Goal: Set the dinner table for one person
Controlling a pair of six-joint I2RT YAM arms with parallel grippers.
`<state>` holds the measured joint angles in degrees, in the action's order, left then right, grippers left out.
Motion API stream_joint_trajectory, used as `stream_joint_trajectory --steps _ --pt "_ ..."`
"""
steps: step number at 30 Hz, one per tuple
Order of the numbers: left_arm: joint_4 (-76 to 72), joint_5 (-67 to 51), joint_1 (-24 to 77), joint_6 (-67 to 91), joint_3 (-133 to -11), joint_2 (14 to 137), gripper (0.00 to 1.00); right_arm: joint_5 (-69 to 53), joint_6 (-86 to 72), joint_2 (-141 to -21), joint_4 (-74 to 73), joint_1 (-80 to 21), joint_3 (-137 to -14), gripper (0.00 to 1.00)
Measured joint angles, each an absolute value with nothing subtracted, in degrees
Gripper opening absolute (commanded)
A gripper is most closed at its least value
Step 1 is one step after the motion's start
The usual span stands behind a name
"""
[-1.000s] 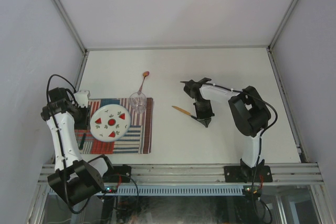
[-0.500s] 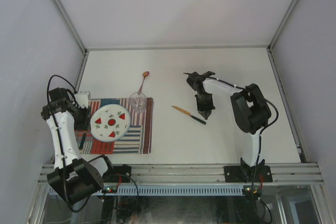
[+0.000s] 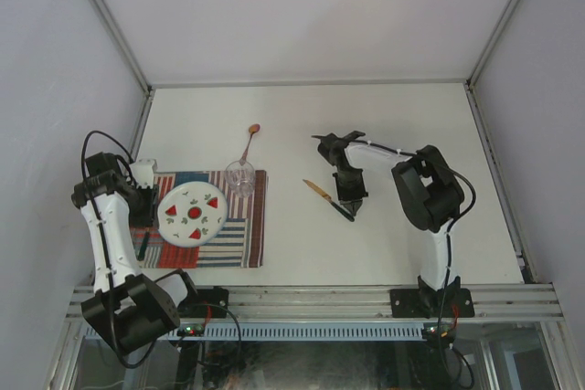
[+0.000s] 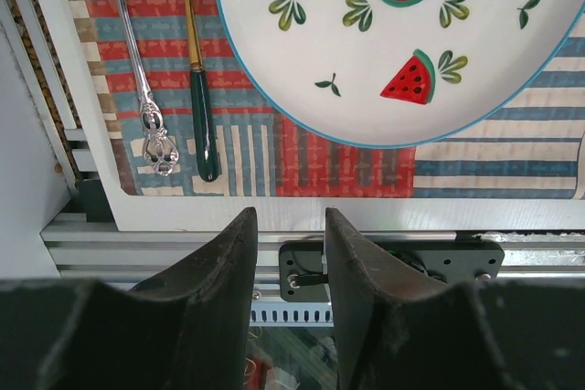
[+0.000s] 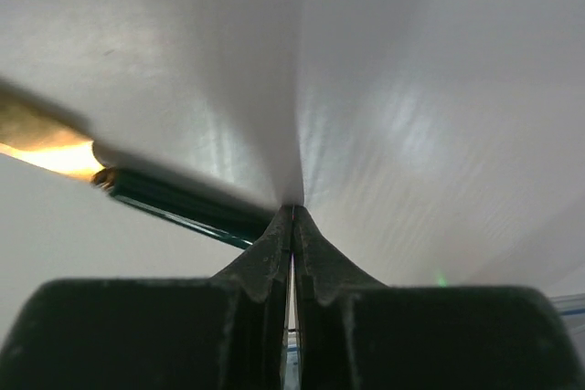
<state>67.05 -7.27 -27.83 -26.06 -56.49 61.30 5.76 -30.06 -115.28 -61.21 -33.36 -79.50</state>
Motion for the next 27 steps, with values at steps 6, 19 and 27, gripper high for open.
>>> stream_joint_trajectory --steps 6,19,27 --pt "67.22 -7.20 -27.83 -26.11 -56.49 60.62 0.40 3.16 -32.95 -117.16 -61.45 -41.25 -82.28 0.00" --pt "68.12 -6.24 -27.88 -26.52 -56.49 57.14 0.41 -0.05 -37.39 -117.93 -60.71 -45.74 -83.88 0.00" --pt "68.47 -7.94 -27.88 -26.09 -56.49 59.51 0.40 5.87 -40.01 -115.92 -60.07 -43.55 -82.89 0.00"
